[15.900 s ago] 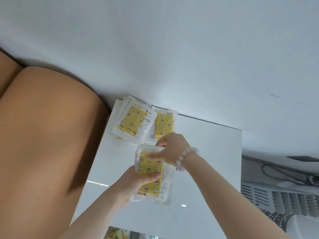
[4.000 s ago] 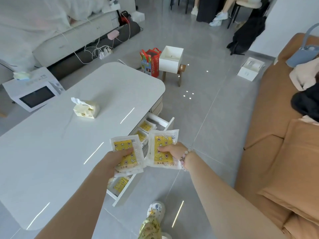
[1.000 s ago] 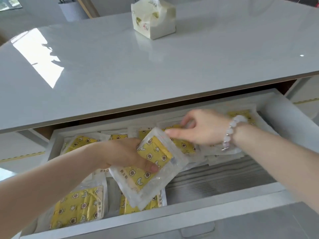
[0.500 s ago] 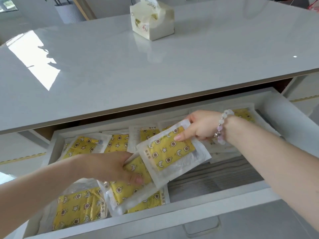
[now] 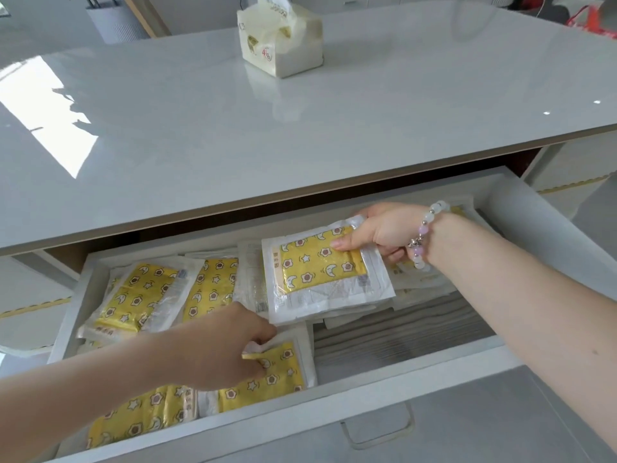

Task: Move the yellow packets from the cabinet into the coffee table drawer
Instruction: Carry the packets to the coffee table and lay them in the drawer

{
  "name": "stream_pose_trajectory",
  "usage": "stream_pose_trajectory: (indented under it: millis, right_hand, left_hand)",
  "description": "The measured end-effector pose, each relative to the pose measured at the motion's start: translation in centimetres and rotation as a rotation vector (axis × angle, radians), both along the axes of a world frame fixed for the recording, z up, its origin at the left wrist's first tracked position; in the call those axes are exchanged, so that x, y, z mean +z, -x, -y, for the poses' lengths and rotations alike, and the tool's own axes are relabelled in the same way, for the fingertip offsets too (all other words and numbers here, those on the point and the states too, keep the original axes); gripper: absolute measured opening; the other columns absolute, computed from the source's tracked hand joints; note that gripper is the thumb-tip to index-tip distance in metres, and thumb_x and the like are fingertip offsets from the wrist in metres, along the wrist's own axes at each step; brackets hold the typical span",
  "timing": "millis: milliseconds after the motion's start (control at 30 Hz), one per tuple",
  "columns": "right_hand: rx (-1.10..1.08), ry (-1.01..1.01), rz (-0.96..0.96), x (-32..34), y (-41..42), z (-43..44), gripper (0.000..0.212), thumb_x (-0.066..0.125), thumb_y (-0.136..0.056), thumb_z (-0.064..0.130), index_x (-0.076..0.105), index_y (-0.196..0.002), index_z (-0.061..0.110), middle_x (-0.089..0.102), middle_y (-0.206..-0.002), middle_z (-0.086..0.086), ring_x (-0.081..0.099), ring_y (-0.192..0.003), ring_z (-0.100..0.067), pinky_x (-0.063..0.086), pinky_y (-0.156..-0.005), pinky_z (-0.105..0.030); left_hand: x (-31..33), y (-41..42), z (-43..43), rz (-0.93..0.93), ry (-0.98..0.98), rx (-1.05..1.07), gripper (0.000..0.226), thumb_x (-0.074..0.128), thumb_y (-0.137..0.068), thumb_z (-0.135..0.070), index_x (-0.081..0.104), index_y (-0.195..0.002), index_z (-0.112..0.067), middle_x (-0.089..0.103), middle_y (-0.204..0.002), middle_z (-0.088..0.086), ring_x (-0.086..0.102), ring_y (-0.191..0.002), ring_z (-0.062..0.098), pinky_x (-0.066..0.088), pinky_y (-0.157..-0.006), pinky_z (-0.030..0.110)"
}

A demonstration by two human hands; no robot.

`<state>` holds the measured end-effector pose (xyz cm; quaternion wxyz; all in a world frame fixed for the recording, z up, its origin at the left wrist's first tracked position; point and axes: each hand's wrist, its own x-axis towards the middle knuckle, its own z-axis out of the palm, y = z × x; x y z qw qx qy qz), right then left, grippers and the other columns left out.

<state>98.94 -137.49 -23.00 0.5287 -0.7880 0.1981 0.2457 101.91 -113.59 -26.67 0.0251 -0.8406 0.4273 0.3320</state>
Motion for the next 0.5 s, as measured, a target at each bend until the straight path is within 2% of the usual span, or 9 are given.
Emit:
stream_pose_trajectory:
  millis: [67, 167, 233, 300, 367, 400, 433, 467, 500]
  right_hand:
    - [0.015, -0.002, -0.003, 0.2, 0.2, -0.1, 0.019, 0.067, -0.086, 0.022, 0.061, -0.096, 0.007, 0.062, -0.066, -0.001, 0.034, -0.030, -0.003, 0.019, -0.028, -0.013]
    - [0.044, -0.021, -0.022, 0.4, 0.2, -0.4, 0.014, 0.062, -0.090, 0.022, 0.060, -0.093, 0.009, 0.063, -0.075, -0.003, 0.047, -0.045, -0.006, 0.023, -0.033, -0.013]
    - [0.045, -0.051, -0.035, 0.2, 0.1, -0.6, 0.013, 0.061, -0.090, 0.022, 0.059, -0.085, 0.011, 0.063, -0.076, -0.003, 0.051, -0.048, -0.008, 0.024, -0.033, -0.012]
    - [0.054, -0.047, -0.035, -0.1, 0.0, -0.6, 0.012, 0.062, -0.089, 0.022, 0.059, -0.083, 0.012, 0.065, -0.076, -0.003, 0.057, -0.048, -0.008, 0.030, -0.034, -0.012]
    - [0.066, -0.059, -0.030, -0.4, -0.2, -0.3, 0.011, 0.063, -0.088, 0.021, 0.060, -0.084, 0.012, 0.067, -0.076, -0.002, 0.061, -0.056, -0.011, 0.035, -0.044, -0.015]
    - [0.064, -0.087, -0.032, -0.1, -0.1, -0.4, 0.011, 0.063, -0.088, 0.021, 0.060, -0.084, 0.011, 0.067, -0.078, -0.003, 0.060, -0.064, -0.015, 0.037, -0.051, -0.018]
    - [0.082, -0.108, -0.029, -0.2, -0.3, -0.3, 0.011, 0.063, -0.088, 0.021, 0.061, -0.085, 0.011, 0.068, -0.081, -0.004, 0.060, -0.070, -0.017, 0.038, -0.057, -0.020]
    - [0.085, -0.100, -0.035, -0.3, -0.3, -0.4, 0.010, 0.063, -0.088, 0.021, 0.061, -0.086, 0.011, 0.068, -0.082, -0.004, 0.061, -0.070, -0.017, 0.040, -0.058, -0.021]
    - [0.104, -0.081, -0.051, -0.6, -0.4, -0.2, 0.010, 0.063, -0.088, 0.020, 0.061, -0.086, 0.011, 0.069, -0.081, -0.004, 0.063, -0.066, -0.015, 0.043, -0.054, -0.020]
  left_hand:
    - [0.0, 0.5, 0.2, 0.106, -0.001, 0.025, 0.022, 0.056, -0.092, -0.042, 0.059, -0.104, -0.024, 0.048, -0.082, -0.015, 0.050, -0.070, 0.001, 0.046, -0.067, 0.017]
    - [-0.1, 1.1, 0.9, 0.291, -0.049, -0.097, 0.033, 0.051, -0.094, -0.045, 0.057, -0.115, -0.020, 0.044, -0.084, -0.011, 0.053, -0.092, 0.012, 0.047, -0.080, 0.023]
    - [-0.1, 1.4, 1.2, 0.377, -0.101, -0.192, 0.037, 0.048, -0.095, -0.047, 0.057, -0.115, -0.019, 0.047, -0.084, -0.010, 0.057, -0.095, 0.015, 0.046, -0.079, 0.025]
    - [-0.1, 1.7, 1.2, 0.505, -0.103, -0.287, 0.037, 0.046, -0.096, -0.048, 0.058, -0.114, -0.018, 0.056, -0.102, -0.005, 0.057, -0.100, 0.016, 0.047, -0.079, 0.027]
    - [-0.3, 1.7, 0.9, 0.554, -0.045, -0.271, 0.039, 0.050, -0.093, -0.050, 0.059, -0.111, -0.016, 0.058, -0.108, -0.002, 0.053, -0.102, 0.015, 0.049, -0.080, 0.029]
    - [0.1, 1.6, 0.8, 0.564, 0.027, -0.287, 0.042, 0.058, -0.087, -0.053, 0.063, -0.103, -0.015, 0.059, -0.102, -0.001, 0.053, -0.099, 0.015, 0.052, -0.075, 0.029]
    - [0.1, 1.2, 0.3, 0.621, 0.109, -0.382, 0.047, 0.072, -0.072, -0.057, 0.067, -0.088, -0.012, 0.060, -0.089, 0.000, 0.055, -0.088, 0.016, 0.055, -0.062, 0.030]
    - [0.1, 1.0, -0.2, 0.622, 0.181, -0.415, 0.055, 0.083, -0.051, -0.060, 0.066, -0.068, -0.011, 0.058, -0.072, 0.000, 0.056, -0.071, 0.016, 0.052, -0.046, 0.029]
    - [0.6, 1.1, -0.1, 0.584, 0.211, -0.413, 0.060, 0.087, -0.034, -0.062, 0.063, -0.056, -0.011, 0.054, -0.061, -0.001, 0.054, -0.059, 0.015, 0.047, -0.035, 0.028]
